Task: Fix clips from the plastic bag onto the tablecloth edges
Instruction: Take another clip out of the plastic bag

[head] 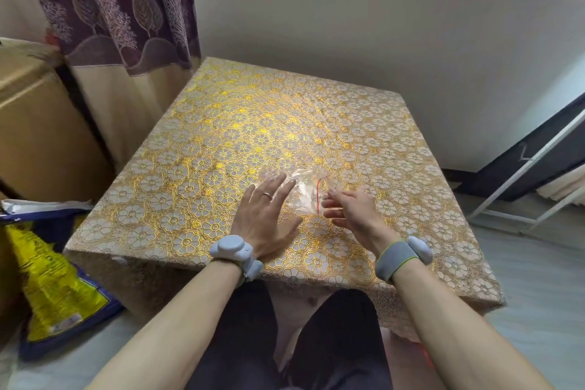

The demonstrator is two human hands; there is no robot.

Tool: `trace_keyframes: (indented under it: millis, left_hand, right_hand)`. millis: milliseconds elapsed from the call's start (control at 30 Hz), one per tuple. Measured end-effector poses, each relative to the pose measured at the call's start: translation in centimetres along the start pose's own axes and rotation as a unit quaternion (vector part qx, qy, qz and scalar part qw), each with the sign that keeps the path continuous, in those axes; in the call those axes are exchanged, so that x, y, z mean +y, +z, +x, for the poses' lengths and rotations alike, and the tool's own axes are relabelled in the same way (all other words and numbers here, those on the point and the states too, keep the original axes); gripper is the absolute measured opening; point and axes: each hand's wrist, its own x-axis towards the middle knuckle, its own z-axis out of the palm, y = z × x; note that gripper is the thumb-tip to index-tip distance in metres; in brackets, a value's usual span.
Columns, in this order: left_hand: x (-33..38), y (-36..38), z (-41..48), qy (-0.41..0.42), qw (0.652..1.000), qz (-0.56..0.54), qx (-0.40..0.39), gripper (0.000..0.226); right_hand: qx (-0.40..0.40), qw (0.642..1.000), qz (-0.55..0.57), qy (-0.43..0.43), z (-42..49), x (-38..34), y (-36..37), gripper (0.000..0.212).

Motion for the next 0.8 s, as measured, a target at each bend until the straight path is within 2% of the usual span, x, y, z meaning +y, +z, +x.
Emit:
trace_keyframes:
  millis: [100, 233, 333, 467, 633, 733, 800]
  left_hand:
    - [1.2, 0.1, 0.8, 0.012, 1.000, -0.017, -0.020, 0.077]
    - [3.2, 0.0, 2.8, 0.013, 0.997, -0.057, -0.048, 0.054]
    - [4.0, -0.2, 3.1, -0.014, 0.996, -0.074, -0.055, 0.032]
    - [4.5, -0.6, 2.9, -0.031, 0.996, -0.055, -0.057, 0.030]
    - [5.1, -0.8, 2.8, -0.040, 0.992, -0.083, -0.091, 0.026]
    - [4.8, -0.5, 2.7, -0.047, 0.993, -0.071, -0.083, 0.021]
    - [4.5, -0.5, 2.8, 0.004, 0.996, -0.014, -0.083, 0.021]
  right_hand:
    - [-0.034, 0.999, 0.017, 0.026, -0.4, 0.0, 0.4, 0.027]
    - [-0.047, 0.997, 0.050, 0.039, -1.3, -0.3, 0.6, 0.028]
    - [-0.016, 0.998, 0.054, 0.029, -1.5, -0.4, 0.5, 0.026]
    - [0.034, 0.998, 0.046, 0.019, -1.1, 0.3, -0.2, 0.027]
    - [0.093, 0.990, -0.091, -0.052, -1.0, 1.5, -0.5, 0.031]
    - [0.111, 0.986, -0.111, -0.064, -0.8, 1.7, -0.7, 0.033]
    - [0.119, 0.983, -0.124, -0.070, -0.8, 1.7, -0.8, 0.034]
